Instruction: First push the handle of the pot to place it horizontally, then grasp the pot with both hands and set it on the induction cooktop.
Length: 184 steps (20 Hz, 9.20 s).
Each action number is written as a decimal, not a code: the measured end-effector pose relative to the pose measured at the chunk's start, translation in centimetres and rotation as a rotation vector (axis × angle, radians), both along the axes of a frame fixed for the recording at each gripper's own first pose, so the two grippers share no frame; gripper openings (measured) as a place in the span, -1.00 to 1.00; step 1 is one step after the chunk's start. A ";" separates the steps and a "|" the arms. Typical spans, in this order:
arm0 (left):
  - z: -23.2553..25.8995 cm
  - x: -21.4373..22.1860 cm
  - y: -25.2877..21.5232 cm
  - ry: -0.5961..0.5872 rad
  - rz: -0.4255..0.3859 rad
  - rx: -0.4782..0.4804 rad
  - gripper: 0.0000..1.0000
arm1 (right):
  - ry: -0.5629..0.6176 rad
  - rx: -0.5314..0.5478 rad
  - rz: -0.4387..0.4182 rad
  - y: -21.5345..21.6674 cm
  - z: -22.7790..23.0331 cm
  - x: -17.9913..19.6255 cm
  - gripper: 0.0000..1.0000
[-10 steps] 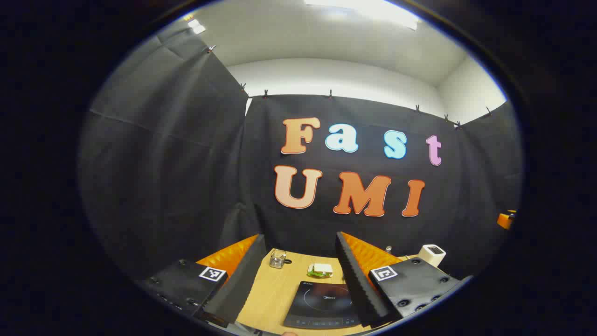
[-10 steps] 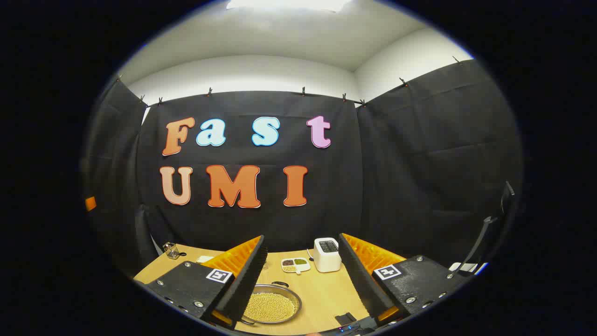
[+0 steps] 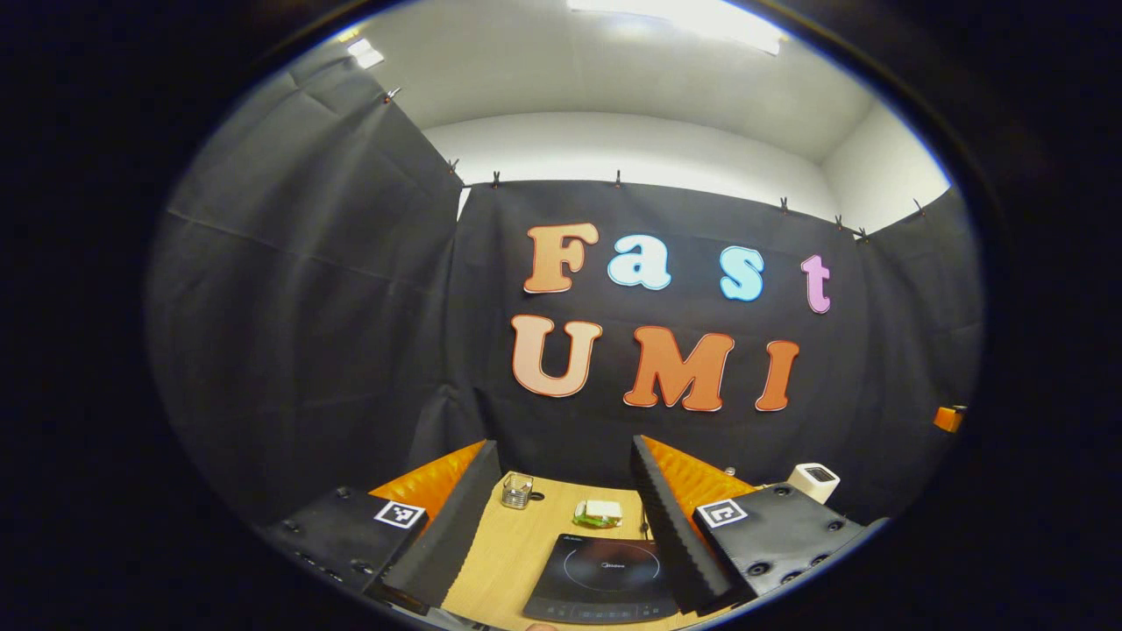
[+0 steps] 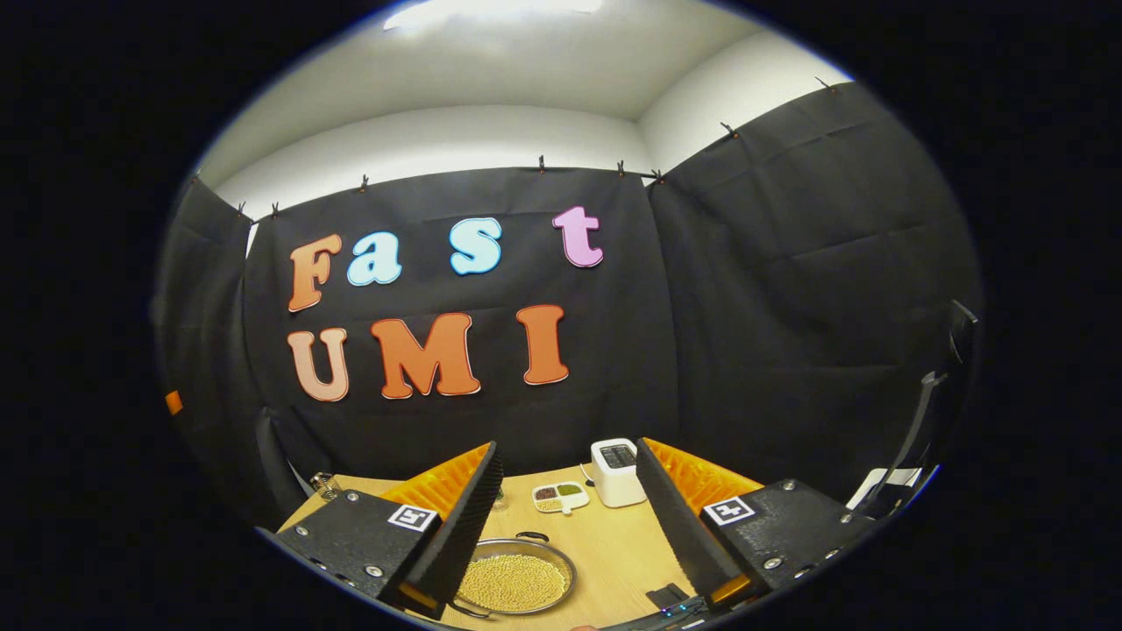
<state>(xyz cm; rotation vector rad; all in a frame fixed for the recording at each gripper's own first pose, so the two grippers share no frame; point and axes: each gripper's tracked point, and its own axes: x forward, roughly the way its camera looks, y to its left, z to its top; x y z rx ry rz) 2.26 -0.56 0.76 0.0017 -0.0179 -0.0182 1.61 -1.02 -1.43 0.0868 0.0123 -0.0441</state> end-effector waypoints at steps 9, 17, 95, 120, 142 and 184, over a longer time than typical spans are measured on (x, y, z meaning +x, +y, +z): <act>0.0 3.8 7.9 0.012 -0.068 0.066 0.94 | 0.016 -0.065 -0.102 6.3 -0.8 -3.7 0.89; 0.6 0.2 10.6 -0.011 0.025 -0.022 0.94 | 0.008 -0.120 0.055 9.1 -0.1 -3.1 0.90; -7.3 1.3 16.0 0.138 0.174 0.054 0.94 | 0.971 -0.243 0.365 21.4 -43.1 -3.2 -1.00; -8.3 2.0 18.7 0.156 0.228 0.037 0.94 | 0.896 -0.195 0.465 30.0 -41.4 3.2 -1.00; -11.9 4.6 13.1 0.229 0.038 -0.037 0.94 | 0.854 -0.007 0.286 28.4 -39.8 7.3 -1.00; -52.5 16.1 -29.2 1.125 -0.274 0.023 0.94 | 1.024 -0.038 0.237 3.8 -44.4 21.5 0.79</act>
